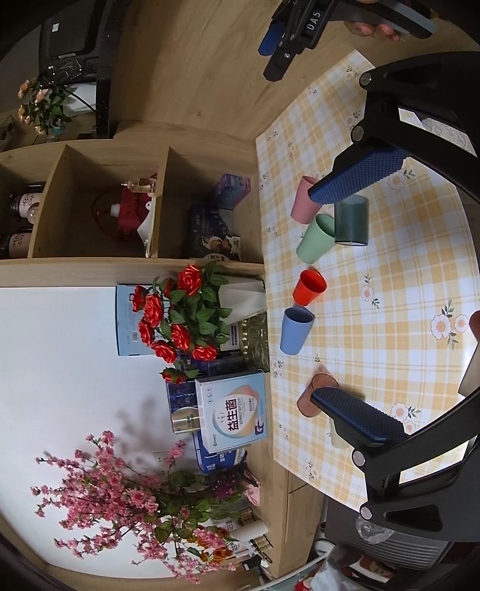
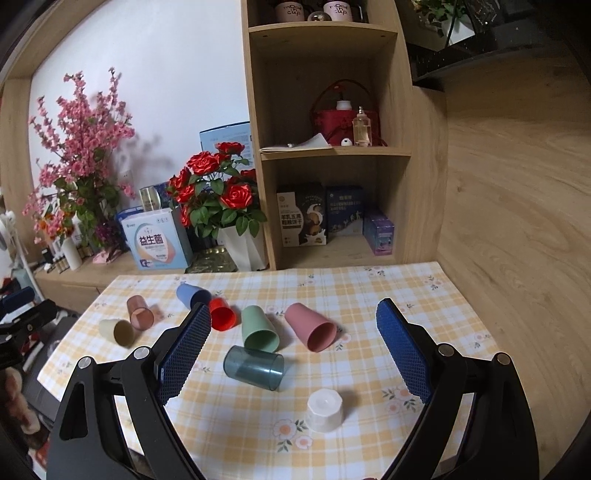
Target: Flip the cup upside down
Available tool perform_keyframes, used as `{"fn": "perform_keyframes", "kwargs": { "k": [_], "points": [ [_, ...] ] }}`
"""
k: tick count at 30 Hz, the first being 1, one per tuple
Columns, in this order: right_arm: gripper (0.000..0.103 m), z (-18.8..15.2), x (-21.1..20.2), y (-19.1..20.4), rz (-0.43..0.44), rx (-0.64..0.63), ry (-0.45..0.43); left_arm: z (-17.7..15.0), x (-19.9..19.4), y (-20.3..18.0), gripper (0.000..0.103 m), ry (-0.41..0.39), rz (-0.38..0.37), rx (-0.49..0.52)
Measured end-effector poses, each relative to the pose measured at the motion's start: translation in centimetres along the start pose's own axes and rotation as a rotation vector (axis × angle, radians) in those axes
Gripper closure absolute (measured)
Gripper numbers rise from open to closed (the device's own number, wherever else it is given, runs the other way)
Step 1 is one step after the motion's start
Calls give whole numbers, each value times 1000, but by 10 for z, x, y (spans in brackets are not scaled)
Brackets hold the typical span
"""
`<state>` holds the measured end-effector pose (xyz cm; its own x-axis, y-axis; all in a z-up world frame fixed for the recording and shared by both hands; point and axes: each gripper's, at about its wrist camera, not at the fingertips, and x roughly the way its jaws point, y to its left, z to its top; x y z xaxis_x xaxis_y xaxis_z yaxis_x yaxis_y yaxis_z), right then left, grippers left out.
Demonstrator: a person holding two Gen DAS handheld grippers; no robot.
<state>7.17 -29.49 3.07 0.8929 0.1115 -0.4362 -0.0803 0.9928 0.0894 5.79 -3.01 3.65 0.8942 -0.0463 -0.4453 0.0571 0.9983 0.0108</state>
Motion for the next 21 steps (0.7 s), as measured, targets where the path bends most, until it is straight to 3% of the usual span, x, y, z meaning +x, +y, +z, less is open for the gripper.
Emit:
{"fn": "perform_keyframes", "kwargs": {
  "k": [21],
  "points": [
    [15,8,-12,8,-16,-22,-15,1,-13,5,6,-43,0,-15]
  ]
}}
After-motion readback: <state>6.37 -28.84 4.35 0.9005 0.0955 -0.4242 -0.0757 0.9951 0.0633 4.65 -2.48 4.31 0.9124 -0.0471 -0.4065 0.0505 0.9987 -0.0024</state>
